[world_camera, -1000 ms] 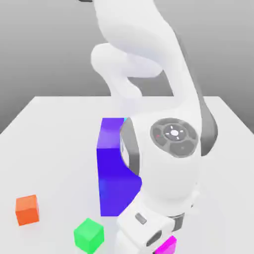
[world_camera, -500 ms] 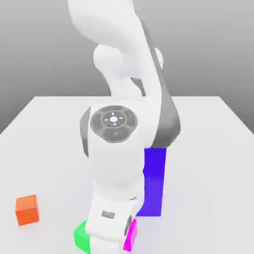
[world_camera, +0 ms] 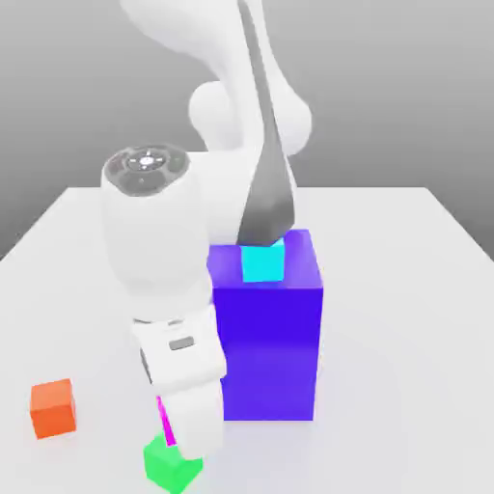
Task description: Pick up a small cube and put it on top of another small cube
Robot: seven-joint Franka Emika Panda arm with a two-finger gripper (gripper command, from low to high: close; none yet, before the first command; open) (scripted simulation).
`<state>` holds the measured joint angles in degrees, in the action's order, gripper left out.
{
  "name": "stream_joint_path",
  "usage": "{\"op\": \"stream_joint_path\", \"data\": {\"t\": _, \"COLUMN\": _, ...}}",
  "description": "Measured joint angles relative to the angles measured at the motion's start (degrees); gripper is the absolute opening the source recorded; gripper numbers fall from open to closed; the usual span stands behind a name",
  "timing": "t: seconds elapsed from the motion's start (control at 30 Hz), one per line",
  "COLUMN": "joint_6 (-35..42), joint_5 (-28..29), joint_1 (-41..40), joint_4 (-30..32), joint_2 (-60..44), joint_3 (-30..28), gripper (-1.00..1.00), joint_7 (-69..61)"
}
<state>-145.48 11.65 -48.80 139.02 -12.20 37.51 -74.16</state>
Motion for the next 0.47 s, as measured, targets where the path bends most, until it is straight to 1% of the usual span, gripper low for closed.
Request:
{"op": "stream_joint_path", "data": {"t": 0.1, "joint_6": -2.0, "joint_5": -1.3, "joint_1": -2.1, "joint_4": 2.6, "joint_2": 2.9, "joint_3": 1.3, "gripper": -1.00, "joint_7": -8.2}}
{"op": "stream_joint_path", "data": {"t": 0.13, "joint_6": -3.0, "joint_5": -0.7, "joint_1": -2.2, "joint_4": 3.2, "joint_2": 2.9, "joint_3": 1.2, "gripper": -1.00, "joint_7": -8.9}}
{"op": "stream_joint_path", "data": {"t": 0.23, "joint_6": -6.2, "joint_5": 3.7, "joint_1": -0.7, "joint_4": 3.3, "joint_2": -0.2, "joint_3": -1.1, "gripper": -1.00, "joint_7": -6.6}}
{"op": "stream_joint_path", "data": {"t": 0.37, "joint_6": -10.2, "joint_5": 11.6, "joint_1": 2.9, "joint_4": 2.6, "joint_2": -6.1, "joint_3": -6.1, "gripper": -1.00, "joint_7": -1.1}}
{"op": "stream_joint_path", "data": {"t": 0.4, "joint_6": -10.8, "joint_5": 12.7, "joint_1": 3.7, "joint_4": 2.5, "joint_2": -6.9, "joint_3": -7.0, "gripper": 1.00, "joint_7": -0.3}}
{"op": "stream_joint_path", "data": {"t": 0.47, "joint_6": -10.8, "joint_5": 12.7, "joint_1": 3.7, "joint_4": 2.5, "joint_2": -6.9, "joint_3": -7.0, "gripper": 1.00, "joint_7": -0.3}}
